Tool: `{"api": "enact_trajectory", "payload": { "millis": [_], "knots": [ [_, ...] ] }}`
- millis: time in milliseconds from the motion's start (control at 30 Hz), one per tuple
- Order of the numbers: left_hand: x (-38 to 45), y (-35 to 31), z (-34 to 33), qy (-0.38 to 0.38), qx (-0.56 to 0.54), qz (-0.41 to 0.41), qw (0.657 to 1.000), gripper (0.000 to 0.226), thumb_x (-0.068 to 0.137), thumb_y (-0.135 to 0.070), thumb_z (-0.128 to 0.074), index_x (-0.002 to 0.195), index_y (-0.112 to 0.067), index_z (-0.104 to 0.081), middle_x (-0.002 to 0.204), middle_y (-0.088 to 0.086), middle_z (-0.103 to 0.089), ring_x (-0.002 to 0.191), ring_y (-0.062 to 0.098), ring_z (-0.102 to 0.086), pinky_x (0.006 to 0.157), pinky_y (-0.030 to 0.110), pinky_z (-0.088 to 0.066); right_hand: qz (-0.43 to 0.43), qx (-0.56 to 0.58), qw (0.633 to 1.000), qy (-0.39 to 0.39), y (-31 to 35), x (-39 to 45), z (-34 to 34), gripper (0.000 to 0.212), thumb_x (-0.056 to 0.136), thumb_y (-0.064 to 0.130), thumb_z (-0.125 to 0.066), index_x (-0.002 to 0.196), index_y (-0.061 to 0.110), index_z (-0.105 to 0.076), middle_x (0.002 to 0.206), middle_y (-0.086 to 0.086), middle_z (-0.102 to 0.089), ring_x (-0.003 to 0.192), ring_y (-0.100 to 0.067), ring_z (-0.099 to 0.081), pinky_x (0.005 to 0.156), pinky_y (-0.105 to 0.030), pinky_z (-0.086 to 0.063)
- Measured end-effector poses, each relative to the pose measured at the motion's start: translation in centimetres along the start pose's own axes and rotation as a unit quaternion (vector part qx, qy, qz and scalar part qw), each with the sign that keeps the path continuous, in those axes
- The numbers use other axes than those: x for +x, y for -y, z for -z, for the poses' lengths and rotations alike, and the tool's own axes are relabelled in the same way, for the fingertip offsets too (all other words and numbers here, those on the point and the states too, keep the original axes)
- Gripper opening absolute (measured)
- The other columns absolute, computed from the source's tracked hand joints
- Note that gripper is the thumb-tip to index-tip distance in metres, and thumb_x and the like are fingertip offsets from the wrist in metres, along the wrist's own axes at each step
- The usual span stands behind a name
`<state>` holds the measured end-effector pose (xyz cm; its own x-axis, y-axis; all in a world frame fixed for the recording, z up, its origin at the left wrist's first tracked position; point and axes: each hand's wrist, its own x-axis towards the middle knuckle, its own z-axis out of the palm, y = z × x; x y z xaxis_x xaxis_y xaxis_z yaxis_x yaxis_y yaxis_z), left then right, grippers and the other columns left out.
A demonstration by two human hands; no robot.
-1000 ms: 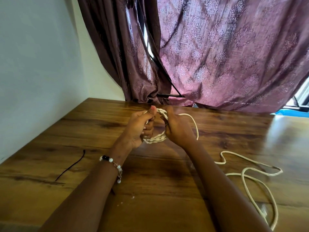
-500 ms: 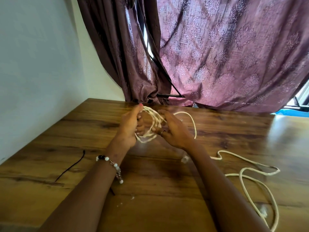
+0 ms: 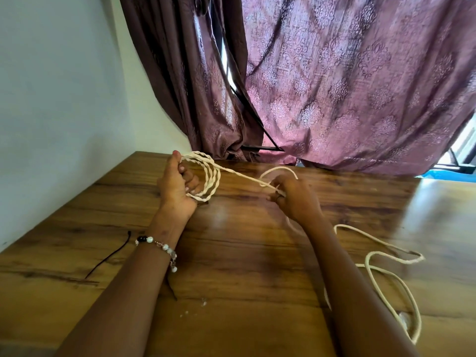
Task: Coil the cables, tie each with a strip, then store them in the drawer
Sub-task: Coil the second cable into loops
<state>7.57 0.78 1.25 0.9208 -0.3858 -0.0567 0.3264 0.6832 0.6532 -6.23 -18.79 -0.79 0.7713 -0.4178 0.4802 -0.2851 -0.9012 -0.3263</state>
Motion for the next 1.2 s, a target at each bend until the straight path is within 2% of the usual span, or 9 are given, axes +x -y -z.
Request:
{"api": "enact_trajectory", "payload": {
  "millis": [100,200,333,433,600,733,867,1033,1200],
  "knots": [
    [-0.1,0.0,0.1,0.000,-0.004,-0.008,1.000,0.045,0.094,-0.041,-0.050,0.057,-0.022,-0.032,0.035,-0.007,-0.021,0.026,0.006,-0.017,0.035,0.010,-0.013,0.011,0.184,0.982,-0.032,-0.6,0.0,0.1,0.015,0.086,0.004,-0.057,0.085,0.007,-0.071,0.081,-0.014,-0.071,0.070,-0.018,-0.066,0.062,-0.027,-0.050],
    [-0.1,0.5,0.0,0.005,0.002,-0.002,1.000,0.045,0.095,-0.042,-0.050,0.058,-0.022,-0.032,0.034,-0.008,-0.021,0.025,0.005,-0.017,0.034,0.011,-0.012,0.022,0.322,0.945,-0.061,-0.4,0.2,0.5,0.029,0.084,-0.016,-0.050,0.100,0.001,-0.066,0.076,-0.017,-0.068,0.059,-0.004,-0.062,0.054,-0.020,-0.047],
    [-0.4,1.1,-0.3,0.011,0.023,0.004,1.000,0.045,0.094,-0.041,-0.050,0.059,-0.021,-0.033,0.034,-0.007,-0.023,0.024,0.006,-0.017,0.033,0.009,-0.014,0.102,0.276,0.956,0.022,1.4,-0.3,1.1,0.058,0.075,0.003,-0.070,0.127,0.025,-0.053,0.088,-0.009,-0.064,0.065,-0.004,-0.057,0.059,-0.017,-0.049],
    [-0.6,1.3,-0.3,-0.002,0.044,0.016,0.999,0.044,0.094,-0.037,-0.052,0.057,-0.021,-0.033,0.034,-0.008,-0.023,0.023,0.006,-0.017,0.032,0.008,-0.015,0.121,0.311,0.942,-0.030,3.9,-1.0,1.1,0.060,0.073,0.009,-0.080,0.122,0.017,-0.047,0.097,-0.009,-0.059,0.069,-0.005,-0.054,0.057,-0.009,-0.044],
    [-0.4,1.7,0.0,0.021,0.119,0.039,0.992,0.039,0.089,-0.030,-0.060,0.060,-0.020,-0.036,0.035,-0.006,-0.027,0.024,0.006,-0.019,0.032,0.009,-0.016,0.031,0.398,0.909,-0.117,5.0,-0.8,0.8,0.064,0.078,0.017,-0.077,0.129,0.016,-0.039,0.108,-0.011,-0.059,0.087,-0.022,-0.062,0.068,-0.016,-0.051],
    [-1.0,2.1,-0.3,0.120,0.206,0.030,0.971,0.039,0.092,-0.027,-0.057,0.058,-0.020,-0.037,0.039,-0.006,-0.025,0.027,0.006,-0.018,0.035,0.012,-0.013,-0.109,0.426,0.896,-0.068,4.2,-0.7,0.5,0.051,0.091,0.021,-0.064,0.135,0.014,-0.040,0.089,0.003,-0.063,0.078,-0.008,-0.062,0.081,-0.034,-0.056],
    [-1.3,2.0,-0.3,0.193,0.226,0.028,0.954,0.042,0.094,-0.027,-0.053,0.055,-0.021,-0.037,0.038,-0.006,-0.024,0.029,0.007,-0.016,0.039,0.016,-0.010,-0.010,0.246,0.969,-0.027,2.6,-0.6,0.4,0.032,0.091,0.031,-0.062,0.120,0.018,-0.062,0.108,-0.005,-0.066,0.099,-0.017,-0.061,0.082,-0.007,-0.041],
    [-1.3,0.4,-0.2,0.225,0.107,0.056,0.967,0.044,0.096,-0.028,-0.044,0.054,-0.020,-0.034,0.033,-0.007,-0.022,0.024,0.005,-0.015,0.037,0.011,-0.009,0.040,0.266,0.963,0.005,2.5,-0.9,0.6,0.010,0.088,0.004,-0.065,0.094,-0.004,-0.067,0.085,-0.008,-0.067,0.074,0.009,-0.057,0.062,-0.001,-0.037],
    [-0.7,-0.5,-0.1,0.147,0.030,0.020,0.989,0.047,0.096,-0.032,-0.045,0.051,-0.022,-0.035,0.033,-0.007,-0.022,0.024,0.005,-0.016,0.034,0.009,-0.013,-0.011,0.360,0.932,-0.041,2.2,-0.5,-0.3,0.037,0.085,-0.018,-0.051,0.083,0.018,-0.059,0.079,-0.007,-0.067,0.078,-0.016,-0.066,0.069,-0.021,-0.051]
  ]
}}
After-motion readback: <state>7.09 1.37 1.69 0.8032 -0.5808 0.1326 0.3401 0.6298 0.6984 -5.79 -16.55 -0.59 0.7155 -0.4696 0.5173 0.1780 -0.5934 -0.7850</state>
